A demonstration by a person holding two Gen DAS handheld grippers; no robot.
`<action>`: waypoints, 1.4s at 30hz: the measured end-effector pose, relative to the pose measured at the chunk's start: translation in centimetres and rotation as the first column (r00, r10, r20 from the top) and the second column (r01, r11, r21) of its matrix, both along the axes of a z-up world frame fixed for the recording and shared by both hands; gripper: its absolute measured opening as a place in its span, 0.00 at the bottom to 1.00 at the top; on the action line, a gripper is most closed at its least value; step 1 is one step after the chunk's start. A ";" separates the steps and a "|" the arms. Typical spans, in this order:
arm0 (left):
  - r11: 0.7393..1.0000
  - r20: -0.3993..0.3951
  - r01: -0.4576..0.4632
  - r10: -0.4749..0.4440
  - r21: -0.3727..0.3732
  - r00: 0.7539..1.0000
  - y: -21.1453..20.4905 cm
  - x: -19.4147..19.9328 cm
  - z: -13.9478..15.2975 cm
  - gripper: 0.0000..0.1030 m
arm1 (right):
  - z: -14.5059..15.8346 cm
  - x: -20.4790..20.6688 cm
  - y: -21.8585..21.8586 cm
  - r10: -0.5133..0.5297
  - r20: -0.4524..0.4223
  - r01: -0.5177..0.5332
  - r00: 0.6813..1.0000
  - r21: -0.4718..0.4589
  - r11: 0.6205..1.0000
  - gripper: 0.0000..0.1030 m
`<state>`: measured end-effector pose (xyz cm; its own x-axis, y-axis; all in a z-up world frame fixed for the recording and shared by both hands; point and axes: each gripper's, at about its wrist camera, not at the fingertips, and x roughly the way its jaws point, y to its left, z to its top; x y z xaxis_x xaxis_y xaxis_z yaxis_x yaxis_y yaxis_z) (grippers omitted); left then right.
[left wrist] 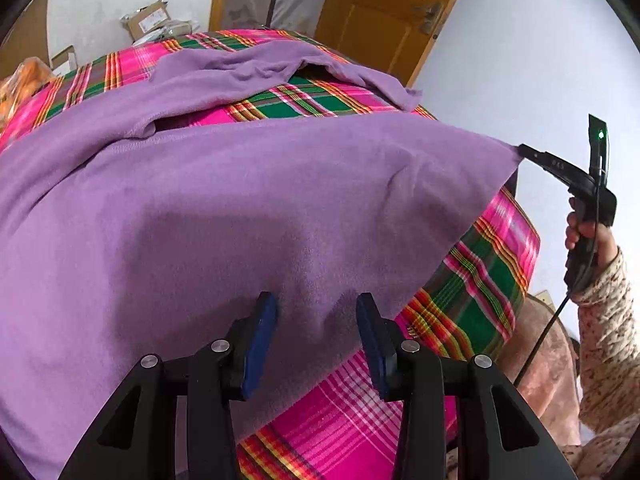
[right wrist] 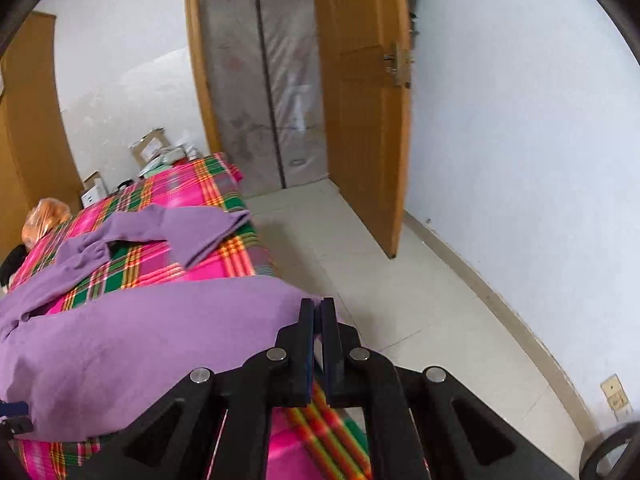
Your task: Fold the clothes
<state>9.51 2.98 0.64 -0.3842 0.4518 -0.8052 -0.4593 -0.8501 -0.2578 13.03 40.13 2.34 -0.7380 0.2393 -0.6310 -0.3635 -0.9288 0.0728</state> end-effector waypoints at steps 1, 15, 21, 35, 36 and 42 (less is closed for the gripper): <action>1.000 0.000 0.002 -0.002 -0.002 1.000 0.0 0.1 0.0 0.42 | -0.1 0.3 0.1 -0.007 -0.002 0.007 1.000 0.002 1.000 0.03; 0.995 0.060 -0.096 0.094 0.041 0.994 -4.7 0.8 0.2 0.42 | -1.2 0.5 -3.7 0.027 0.069 -0.035 0.997 0.112 0.993 0.25; 0.957 0.078 -0.284 0.279 0.058 0.957 -10.9 2.5 0.5 0.42 | -0.1 1.5 -12.4 0.413 0.028 -0.414 0.910 0.082 0.906 0.37; 0.800 0.222 -0.567 0.528 0.195 0.820 -21.6 7.6 -1.1 0.42 | -4.9 5.3 -29.1 0.829 0.193 -0.850 0.525 0.171 0.498 0.45; 0.785 0.241 -0.582 0.535 0.213 0.810 -22.1 7.7 -1.2 0.42 | -4.9 5.4 -29.4 0.831 0.200 -0.854 0.518 0.178 0.489 0.45; 0.692 0.301 -0.677 0.609 0.251 0.734 -24.9 8.5 -1.6 0.42 | -5.2 3.3 -30.4 0.803 0.180 -0.822 0.568 0.178 0.541 0.48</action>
